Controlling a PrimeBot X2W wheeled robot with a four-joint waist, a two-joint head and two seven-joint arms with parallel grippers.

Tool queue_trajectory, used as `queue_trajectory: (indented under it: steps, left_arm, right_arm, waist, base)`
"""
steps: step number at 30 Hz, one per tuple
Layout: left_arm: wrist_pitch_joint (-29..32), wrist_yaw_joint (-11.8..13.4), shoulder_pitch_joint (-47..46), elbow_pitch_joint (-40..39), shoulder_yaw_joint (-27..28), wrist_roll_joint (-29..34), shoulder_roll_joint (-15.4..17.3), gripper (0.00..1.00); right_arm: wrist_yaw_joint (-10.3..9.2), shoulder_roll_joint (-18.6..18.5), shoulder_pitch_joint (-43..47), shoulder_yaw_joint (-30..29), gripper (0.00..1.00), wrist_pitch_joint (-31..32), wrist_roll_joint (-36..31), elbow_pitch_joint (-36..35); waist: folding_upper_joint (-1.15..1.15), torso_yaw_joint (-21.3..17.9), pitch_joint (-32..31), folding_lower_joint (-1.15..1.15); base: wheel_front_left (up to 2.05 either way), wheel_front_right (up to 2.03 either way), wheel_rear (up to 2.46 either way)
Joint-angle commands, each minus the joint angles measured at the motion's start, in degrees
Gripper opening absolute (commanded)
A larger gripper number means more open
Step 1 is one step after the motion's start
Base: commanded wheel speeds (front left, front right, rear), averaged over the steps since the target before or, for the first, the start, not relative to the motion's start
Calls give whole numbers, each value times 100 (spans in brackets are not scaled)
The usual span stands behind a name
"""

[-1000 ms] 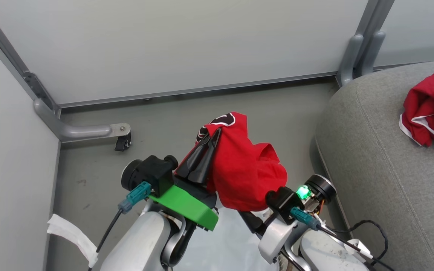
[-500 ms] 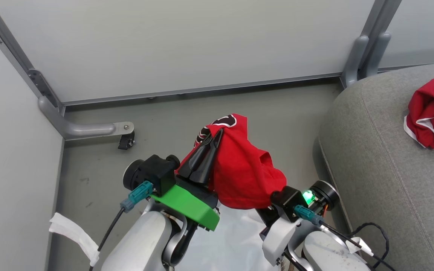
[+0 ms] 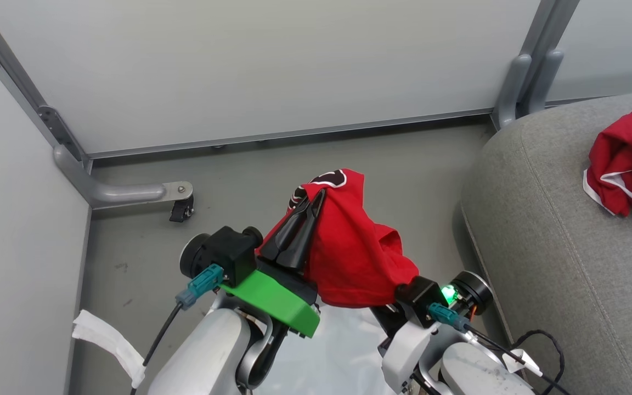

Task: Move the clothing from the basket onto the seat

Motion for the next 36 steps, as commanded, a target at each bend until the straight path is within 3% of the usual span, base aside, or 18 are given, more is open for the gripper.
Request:
queue_trajectory:
  steps: [1, 7, 8, 18, 36]
  left_arm:
    - [-8, -17, 2, -24, 22, -49, 4, 0]
    - [-8, -17, 21, -60, 83, -25, -2, 1]
    - [-8, -17, 37, -22, 61, -74, -8, 100]
    - [-5, -17, 100, 92, 286, 163, 87, 100]
    - [-5, -17, 217, 68, 388, 400, 264, 100]
  right_arm:
    - [-6, -38, 93, 11, 0, 0, 28, 49]
    - [-6, -39, 86, -12, 0, 1, 52, 17]
    - [-6, -39, 81, -33, 0, 1, 54, -17]
    - [-6, -29, 74, -260, 0, -6, -18, -599]
    - [-7, -26, 190, -957, 0, -6, 280, -1858]
  waist:
    - [0, -1, -1, 0]
    - [0, -20, 26, 0]
    - [0, -30, 36, 0]
    - [0, -384, 246, 0]
    - [0, -2453, 444, 0]
  base:
    - [0, 0, 0]
    - [0, 0, 0]
    - [0, 0, 0]
    - [0, 0, 0]
    - [0, 0, 0]
